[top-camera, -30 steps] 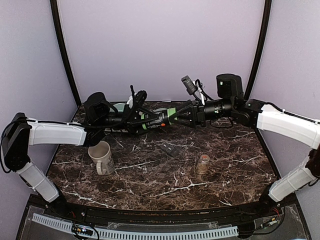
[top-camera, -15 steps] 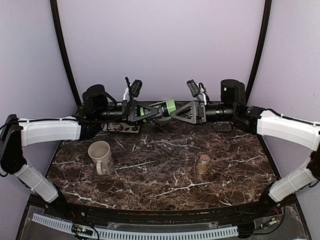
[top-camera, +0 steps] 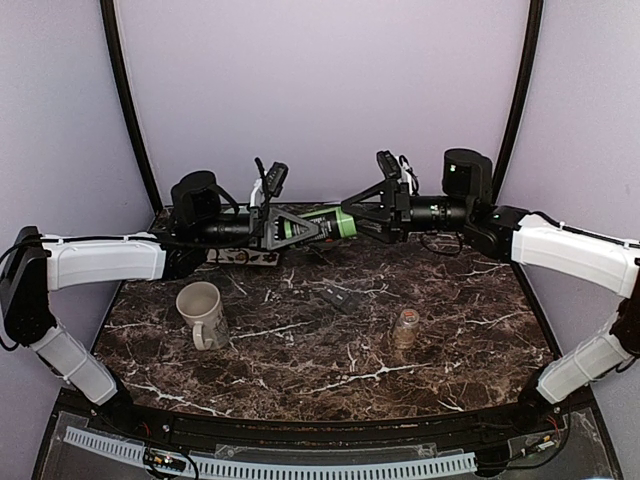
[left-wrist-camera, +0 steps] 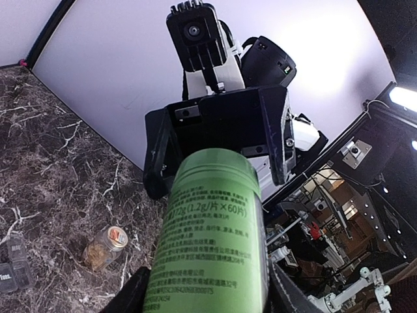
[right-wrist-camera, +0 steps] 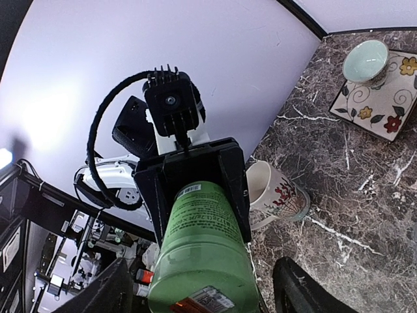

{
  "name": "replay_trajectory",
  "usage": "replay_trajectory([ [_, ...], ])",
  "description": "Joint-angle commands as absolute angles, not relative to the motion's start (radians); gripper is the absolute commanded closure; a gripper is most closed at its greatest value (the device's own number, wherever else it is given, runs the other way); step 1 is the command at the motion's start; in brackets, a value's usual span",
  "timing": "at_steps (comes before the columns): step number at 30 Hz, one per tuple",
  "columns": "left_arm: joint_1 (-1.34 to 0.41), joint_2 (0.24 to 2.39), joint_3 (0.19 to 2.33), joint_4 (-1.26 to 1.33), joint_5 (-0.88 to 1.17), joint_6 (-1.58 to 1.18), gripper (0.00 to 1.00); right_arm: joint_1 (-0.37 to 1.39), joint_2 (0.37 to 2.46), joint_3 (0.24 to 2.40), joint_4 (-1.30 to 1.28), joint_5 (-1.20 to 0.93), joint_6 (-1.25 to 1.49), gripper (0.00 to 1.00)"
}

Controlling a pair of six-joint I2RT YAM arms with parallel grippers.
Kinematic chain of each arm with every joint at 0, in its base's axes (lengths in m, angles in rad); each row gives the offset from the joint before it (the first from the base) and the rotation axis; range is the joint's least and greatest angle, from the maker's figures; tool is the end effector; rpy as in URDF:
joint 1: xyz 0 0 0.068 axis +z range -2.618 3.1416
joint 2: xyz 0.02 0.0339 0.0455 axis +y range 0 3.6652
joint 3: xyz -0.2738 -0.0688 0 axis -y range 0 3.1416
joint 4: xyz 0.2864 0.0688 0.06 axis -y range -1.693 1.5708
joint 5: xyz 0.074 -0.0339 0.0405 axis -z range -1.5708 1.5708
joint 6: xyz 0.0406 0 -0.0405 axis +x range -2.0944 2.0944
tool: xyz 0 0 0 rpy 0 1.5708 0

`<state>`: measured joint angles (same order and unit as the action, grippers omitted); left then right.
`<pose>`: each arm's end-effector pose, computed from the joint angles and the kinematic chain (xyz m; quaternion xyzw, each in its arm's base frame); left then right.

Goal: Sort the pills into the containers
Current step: Unscrew the lid of the pill bottle.

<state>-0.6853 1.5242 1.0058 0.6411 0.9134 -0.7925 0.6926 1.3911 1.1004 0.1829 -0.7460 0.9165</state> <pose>0.2768 -0.2678 0.3093 0.2980 0.6114 -0.6688 0.3003 0.2640 0.2548 0.3471 -0.1645 0.7159 0.6363 0.2360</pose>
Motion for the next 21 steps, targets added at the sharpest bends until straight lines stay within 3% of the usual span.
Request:
replay_trajectory([
  [1, -0.684, 1.515, 1.038, 0.648, 0.901, -0.741, 1.00, 0.690, 1.417, 1.145, 0.134, -0.756, 0.923, 0.31],
  [15, -0.682, 1.528, 1.045, 0.661, 0.847, -0.742, 1.00, 0.692, 1.433, 1.225, 0.000, -0.785, 0.830, 0.74],
  [21, -0.656, 1.605, 1.027, 1.001, 0.924, -1.058, 1.00, 0.690, 1.412, 1.247, -0.042, -0.818, 0.649, 0.84],
])
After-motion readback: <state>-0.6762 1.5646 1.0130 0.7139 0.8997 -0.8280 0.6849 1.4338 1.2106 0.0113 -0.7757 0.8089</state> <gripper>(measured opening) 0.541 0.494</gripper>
